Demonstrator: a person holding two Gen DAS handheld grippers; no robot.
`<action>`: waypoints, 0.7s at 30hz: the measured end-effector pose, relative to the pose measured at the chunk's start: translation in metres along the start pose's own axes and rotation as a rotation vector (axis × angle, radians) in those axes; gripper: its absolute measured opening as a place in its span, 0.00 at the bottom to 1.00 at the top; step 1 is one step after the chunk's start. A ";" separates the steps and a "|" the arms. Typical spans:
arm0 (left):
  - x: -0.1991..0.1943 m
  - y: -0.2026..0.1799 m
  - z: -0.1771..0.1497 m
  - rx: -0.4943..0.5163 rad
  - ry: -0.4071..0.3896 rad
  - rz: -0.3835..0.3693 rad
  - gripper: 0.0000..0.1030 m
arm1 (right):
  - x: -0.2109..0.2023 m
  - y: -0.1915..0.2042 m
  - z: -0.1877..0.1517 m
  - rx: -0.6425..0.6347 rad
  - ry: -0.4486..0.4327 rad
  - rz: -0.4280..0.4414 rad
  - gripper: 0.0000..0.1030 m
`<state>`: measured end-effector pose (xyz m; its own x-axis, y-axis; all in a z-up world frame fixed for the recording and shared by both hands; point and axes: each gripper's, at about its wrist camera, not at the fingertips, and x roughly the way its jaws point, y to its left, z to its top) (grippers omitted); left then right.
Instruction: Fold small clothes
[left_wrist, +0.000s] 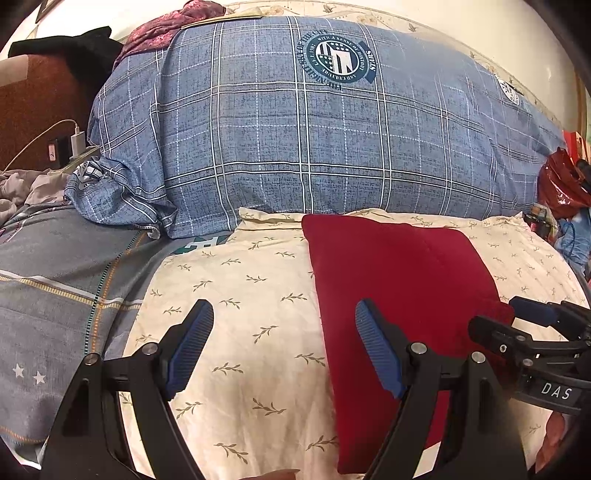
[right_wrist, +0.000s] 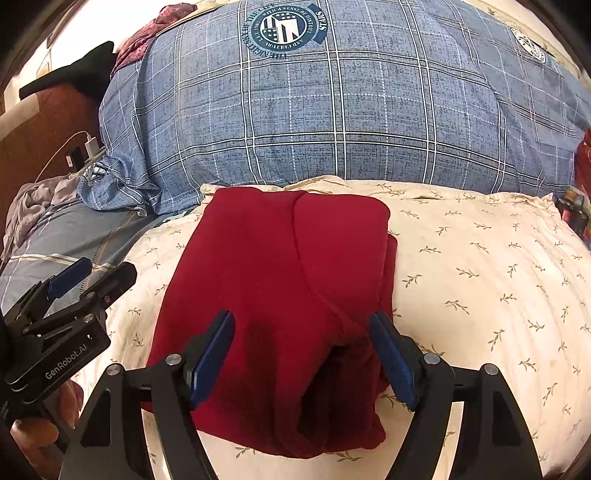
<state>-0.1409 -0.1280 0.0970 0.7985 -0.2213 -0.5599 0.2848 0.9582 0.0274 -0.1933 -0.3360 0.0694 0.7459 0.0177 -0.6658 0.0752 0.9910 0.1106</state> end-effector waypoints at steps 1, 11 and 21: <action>0.000 0.000 0.000 0.003 0.001 0.001 0.77 | 0.000 0.000 0.000 0.001 0.001 0.001 0.75; 0.001 0.000 0.000 0.009 0.002 0.000 0.77 | 0.002 -0.001 0.001 0.005 0.005 0.004 0.75; 0.003 -0.003 -0.001 0.016 0.007 -0.001 0.77 | 0.005 -0.001 0.003 -0.001 0.012 0.008 0.76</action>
<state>-0.1398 -0.1313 0.0945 0.7942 -0.2211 -0.5660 0.2942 0.9549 0.0397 -0.1876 -0.3378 0.0680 0.7385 0.0267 -0.6738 0.0690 0.9910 0.1149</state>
